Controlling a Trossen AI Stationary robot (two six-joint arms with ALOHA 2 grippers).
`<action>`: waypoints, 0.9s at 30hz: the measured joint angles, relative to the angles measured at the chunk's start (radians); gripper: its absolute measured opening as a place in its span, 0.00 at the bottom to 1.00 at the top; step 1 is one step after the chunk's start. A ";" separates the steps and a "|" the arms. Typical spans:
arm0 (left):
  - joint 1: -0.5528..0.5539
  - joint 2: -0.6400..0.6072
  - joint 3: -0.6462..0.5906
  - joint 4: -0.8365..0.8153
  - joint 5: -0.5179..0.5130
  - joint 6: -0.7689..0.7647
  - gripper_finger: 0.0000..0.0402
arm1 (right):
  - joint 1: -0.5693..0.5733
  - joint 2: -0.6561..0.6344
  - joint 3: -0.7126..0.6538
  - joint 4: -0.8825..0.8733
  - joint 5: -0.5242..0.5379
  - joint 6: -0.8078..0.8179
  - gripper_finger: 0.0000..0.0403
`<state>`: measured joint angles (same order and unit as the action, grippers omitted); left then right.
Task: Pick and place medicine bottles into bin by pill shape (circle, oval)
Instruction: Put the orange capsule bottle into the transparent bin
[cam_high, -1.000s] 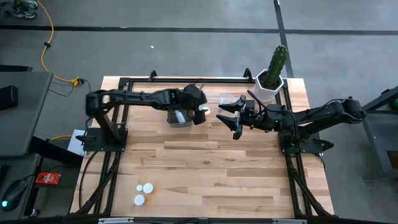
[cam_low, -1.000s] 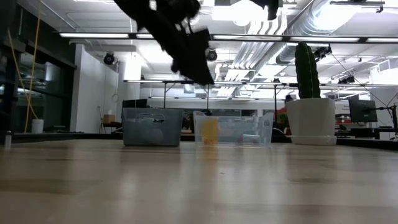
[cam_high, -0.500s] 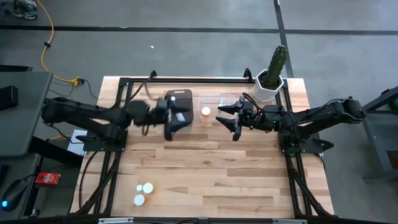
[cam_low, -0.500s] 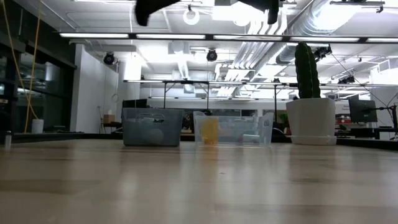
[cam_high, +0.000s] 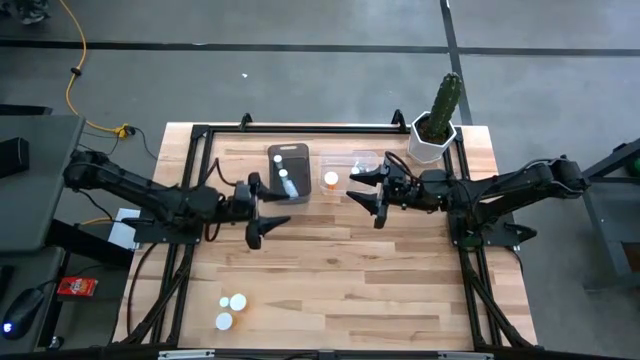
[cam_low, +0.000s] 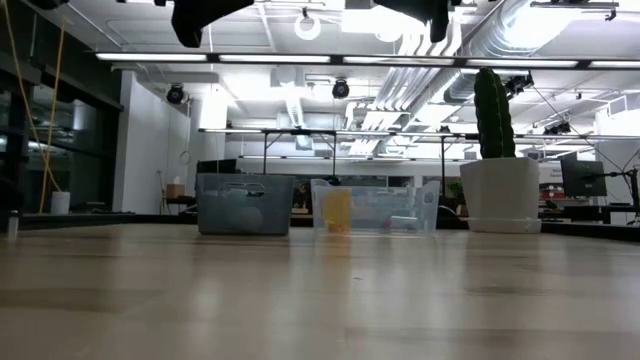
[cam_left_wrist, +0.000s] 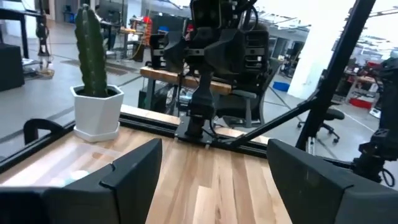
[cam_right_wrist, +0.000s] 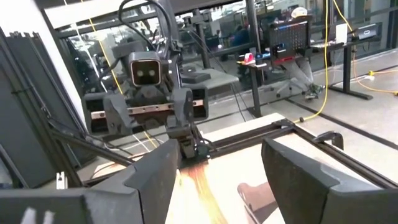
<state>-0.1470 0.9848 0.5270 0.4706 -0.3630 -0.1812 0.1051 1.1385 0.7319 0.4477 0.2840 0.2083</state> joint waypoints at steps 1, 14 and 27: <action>0.001 0.000 0.000 0.001 0.000 0.001 0.69 | 0.000 0.000 0.000 -0.002 0.000 0.001 0.56; -0.005 0.000 0.027 -0.082 -0.003 -0.036 0.69 | 0.000 0.000 0.000 -0.057 -0.004 0.022 0.56; -0.330 0.215 0.523 -1.191 0.013 -0.081 0.69 | 0.000 0.000 0.000 -0.073 -0.007 0.040 0.56</action>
<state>-0.4766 1.2000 1.0500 -0.7207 -0.3505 -0.2626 0.1051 1.1381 0.7319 0.3748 0.2771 0.2479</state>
